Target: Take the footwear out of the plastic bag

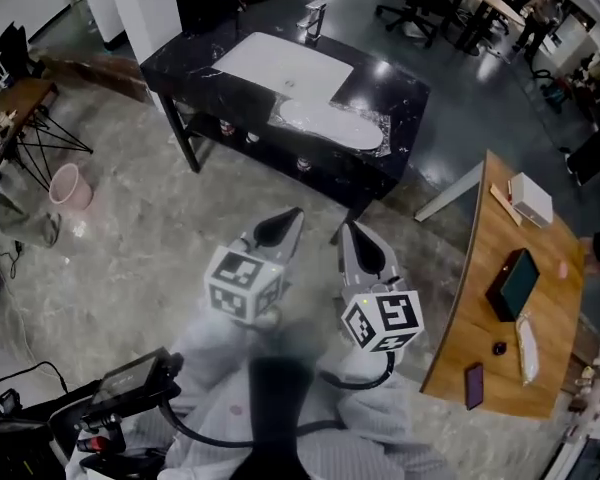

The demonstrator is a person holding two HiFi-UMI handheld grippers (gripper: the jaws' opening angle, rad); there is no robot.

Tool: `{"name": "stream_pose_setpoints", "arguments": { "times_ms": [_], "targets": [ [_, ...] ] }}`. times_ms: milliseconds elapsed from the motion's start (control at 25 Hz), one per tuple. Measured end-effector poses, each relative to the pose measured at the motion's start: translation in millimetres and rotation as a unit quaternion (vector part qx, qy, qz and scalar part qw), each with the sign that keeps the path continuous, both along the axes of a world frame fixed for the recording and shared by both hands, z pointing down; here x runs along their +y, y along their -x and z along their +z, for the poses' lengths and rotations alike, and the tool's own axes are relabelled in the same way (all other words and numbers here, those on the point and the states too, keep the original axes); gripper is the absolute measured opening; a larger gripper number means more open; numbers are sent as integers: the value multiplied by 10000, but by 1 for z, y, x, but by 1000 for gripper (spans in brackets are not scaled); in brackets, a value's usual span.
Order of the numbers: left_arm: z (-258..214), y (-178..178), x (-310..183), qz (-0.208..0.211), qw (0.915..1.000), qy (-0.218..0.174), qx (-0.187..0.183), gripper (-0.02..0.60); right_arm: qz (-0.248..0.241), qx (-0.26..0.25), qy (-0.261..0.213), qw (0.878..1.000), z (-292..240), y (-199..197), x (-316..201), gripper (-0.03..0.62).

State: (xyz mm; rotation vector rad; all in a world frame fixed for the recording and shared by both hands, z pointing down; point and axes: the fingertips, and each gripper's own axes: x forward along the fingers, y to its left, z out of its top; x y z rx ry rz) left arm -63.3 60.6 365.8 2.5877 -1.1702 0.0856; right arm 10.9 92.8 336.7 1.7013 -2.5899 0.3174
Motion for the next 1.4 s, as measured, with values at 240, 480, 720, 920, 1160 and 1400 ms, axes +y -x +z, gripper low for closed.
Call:
{"name": "stream_pose_setpoints", "arguments": {
  "times_ms": [240, 480, 720, 920, 1160, 1400],
  "targets": [
    [26, -21, -107, -62, 9997, 224, -95, 0, 11, 6, 252, 9997, 26, -27, -110, 12],
    [30, -59, -220, -251, 9989, 255, -295, 0, -46, 120, 361, 9993, 37, -68, -216, 12],
    [42, -77, -309, -373, 9957, 662, -523, 0, -109, 287, 714, 9970, 55, -105, -297, 14],
    [66, -75, -342, -385, 9903, 1016, -863, 0, -88, 318, 1123, 9931, 80, -115, -331, 14],
    [100, -50, -364, -331, 9805, 1744, -841, 2, -111, 267, 2094, 9774, 124, -149, -348, 25],
    [125, 11, -376, -278, 9605, 2680, -700, 129, -567, -106, 3572, 9322, 176, -200, -339, 95]
  ]
}}
